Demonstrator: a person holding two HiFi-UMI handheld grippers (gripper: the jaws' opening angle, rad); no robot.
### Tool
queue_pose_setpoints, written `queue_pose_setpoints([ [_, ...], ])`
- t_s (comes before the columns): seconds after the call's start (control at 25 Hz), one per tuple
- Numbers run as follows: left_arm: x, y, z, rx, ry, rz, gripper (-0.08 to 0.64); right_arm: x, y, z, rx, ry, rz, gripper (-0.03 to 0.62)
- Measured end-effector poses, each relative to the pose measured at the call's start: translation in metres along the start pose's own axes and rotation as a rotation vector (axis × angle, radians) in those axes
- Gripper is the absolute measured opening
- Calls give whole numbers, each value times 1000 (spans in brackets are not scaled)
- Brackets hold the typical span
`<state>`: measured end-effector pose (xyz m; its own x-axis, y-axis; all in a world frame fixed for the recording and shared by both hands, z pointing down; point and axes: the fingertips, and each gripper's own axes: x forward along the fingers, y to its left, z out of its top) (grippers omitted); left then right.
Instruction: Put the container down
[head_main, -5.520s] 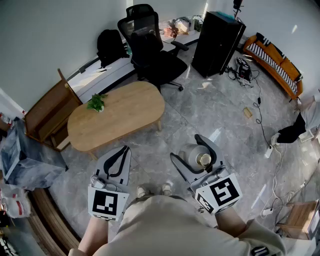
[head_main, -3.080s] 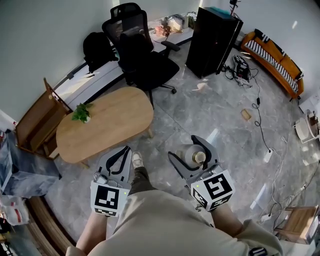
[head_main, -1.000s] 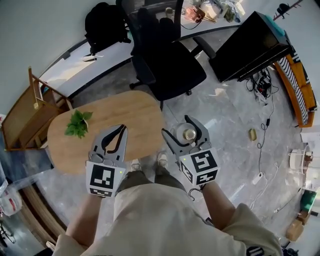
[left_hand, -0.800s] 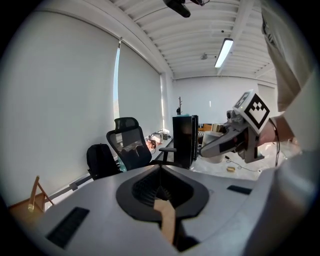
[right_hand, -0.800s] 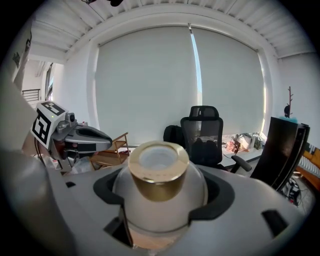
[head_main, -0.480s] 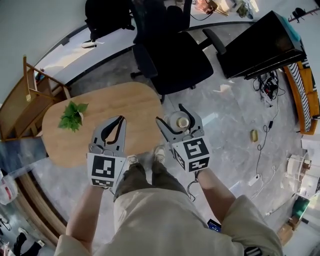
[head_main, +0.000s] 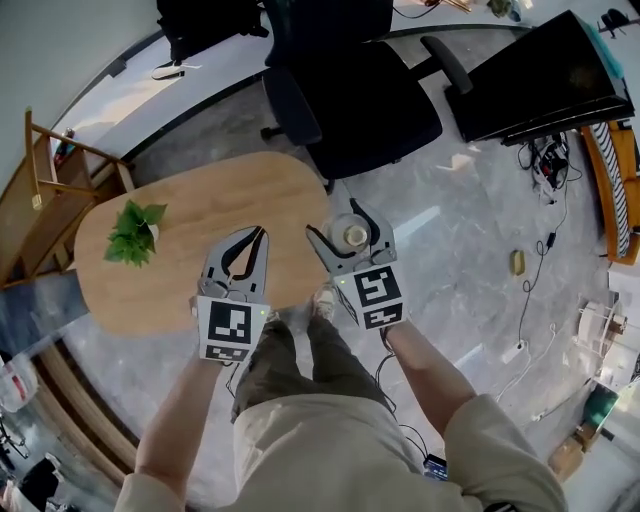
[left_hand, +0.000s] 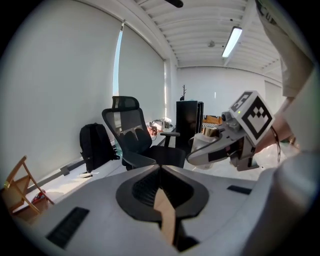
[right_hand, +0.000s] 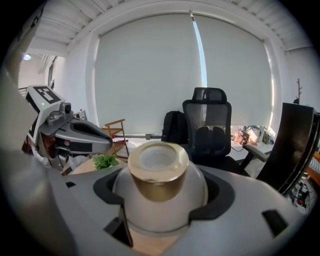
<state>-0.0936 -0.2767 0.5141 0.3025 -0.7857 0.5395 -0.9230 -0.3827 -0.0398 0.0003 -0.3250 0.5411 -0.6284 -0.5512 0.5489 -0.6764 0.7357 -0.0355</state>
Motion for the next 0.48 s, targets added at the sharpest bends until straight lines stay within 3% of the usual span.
queue_pose_setpoints([
  [0.48, 91, 13, -85, -30, -2, -24, 11, 91, -10, -107, -8, 29, 17, 331],
])
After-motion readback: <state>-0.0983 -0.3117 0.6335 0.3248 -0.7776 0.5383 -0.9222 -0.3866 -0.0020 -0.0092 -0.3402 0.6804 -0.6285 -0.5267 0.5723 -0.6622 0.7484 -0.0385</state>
